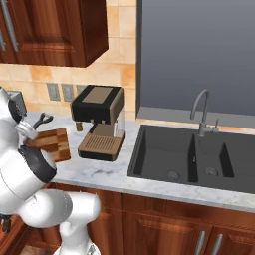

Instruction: Open the drawer on the left and place the cutting tools on the cutting board.

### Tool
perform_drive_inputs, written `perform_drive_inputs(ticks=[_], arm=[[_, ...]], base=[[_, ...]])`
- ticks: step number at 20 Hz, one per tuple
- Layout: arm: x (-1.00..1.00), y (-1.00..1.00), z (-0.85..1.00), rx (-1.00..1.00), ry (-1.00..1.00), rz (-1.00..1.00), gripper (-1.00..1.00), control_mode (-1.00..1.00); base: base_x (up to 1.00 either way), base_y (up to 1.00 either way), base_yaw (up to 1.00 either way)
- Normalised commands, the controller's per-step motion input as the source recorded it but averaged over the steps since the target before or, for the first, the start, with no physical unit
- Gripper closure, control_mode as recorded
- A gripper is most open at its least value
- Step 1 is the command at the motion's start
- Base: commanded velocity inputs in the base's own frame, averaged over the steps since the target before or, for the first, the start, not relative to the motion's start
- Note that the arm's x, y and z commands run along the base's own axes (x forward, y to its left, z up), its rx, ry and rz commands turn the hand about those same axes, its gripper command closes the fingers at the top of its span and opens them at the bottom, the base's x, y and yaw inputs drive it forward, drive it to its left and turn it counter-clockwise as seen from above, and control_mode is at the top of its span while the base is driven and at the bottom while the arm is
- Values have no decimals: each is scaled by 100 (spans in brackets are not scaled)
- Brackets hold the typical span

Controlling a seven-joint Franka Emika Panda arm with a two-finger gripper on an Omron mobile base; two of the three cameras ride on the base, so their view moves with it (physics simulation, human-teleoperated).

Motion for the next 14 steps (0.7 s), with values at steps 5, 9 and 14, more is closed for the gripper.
perform_drive_inputs(ticks=[5,9,14], arm=[[49,-10,-10,18,1,3,100,-100],[9,-2,-6,0,1,0,100,-100],[9,0,-31,0,0,0,100,-100]], base=[[0,0,0],[0,0,0],[0,0,0]])
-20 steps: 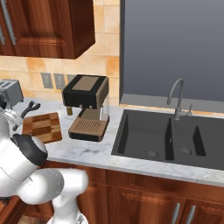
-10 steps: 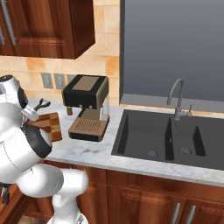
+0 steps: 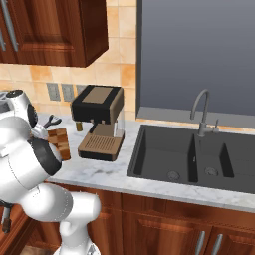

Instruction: Open the drawer on the left and place the cutting tools on the cutting board.

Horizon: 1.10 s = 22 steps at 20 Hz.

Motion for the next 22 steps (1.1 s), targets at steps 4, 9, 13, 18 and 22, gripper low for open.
perform_drive_inputs(ticks=[4,9,13,18,22], arm=[[7,0,-33,0,0,0,100,-100],[7,0,-33,0,0,0,100,-100],[7,0,-33,0,0,0,100,-100],[6,0,-34,0,0,0,100,-100],[6,0,-30,0,0,0,100,-100]], base=[[0,0,0],[0,0,0],[0,0,0],[0,0,0],[0,0,0]])
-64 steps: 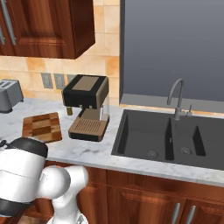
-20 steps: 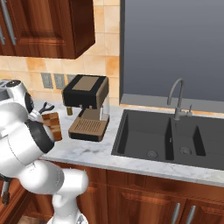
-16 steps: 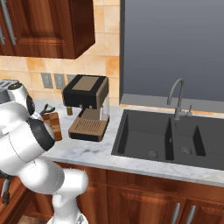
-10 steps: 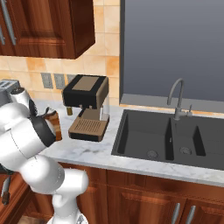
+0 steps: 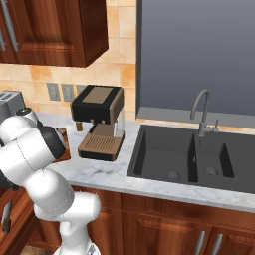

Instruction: Open the drawer on the left and place the cutting tools on the cutting board.

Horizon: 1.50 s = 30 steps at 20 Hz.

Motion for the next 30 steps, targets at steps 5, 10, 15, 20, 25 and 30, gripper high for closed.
perform_drive_inputs(ticks=[5,10,15,20,25,30], arm=[[14,0,-9,0,0,0,100,-100],[11,0,0,0,0,0,-100,-100],[0,0,2,0,0,0,-100,-100],[-31,0,52,1,-8,0,-100,-100],[-92,0,56,0,-5,8,-100,-100],[-100,0,30,0,0,25,-100,-100]], base=[[0,0,0],[0,0,0],[0,0,0],[0,0,0],[0,0,0],[0,0,0]])
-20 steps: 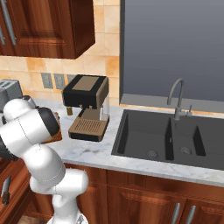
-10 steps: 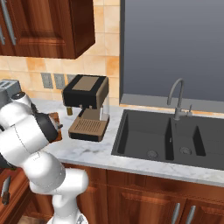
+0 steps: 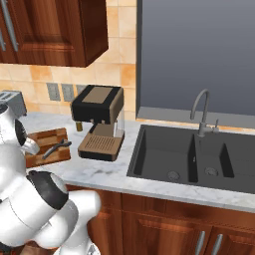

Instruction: Open the drawer on the left and place the cutting tools on the cutting board.

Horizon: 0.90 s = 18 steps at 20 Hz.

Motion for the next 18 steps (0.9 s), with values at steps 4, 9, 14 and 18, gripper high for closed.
perform_drive_inputs(ticks=[4,9,14,18], arm=[[-92,2,5,-2,8,34,-100,-100],[-84,1,-10,-12,5,48,-100,-100],[-67,9,-18,-14,0,47,-100,-100],[-6,17,0,0,-2,3,-100,-100]], base=[[0,0,0],[0,0,0],[0,0,0],[0,0,0]])
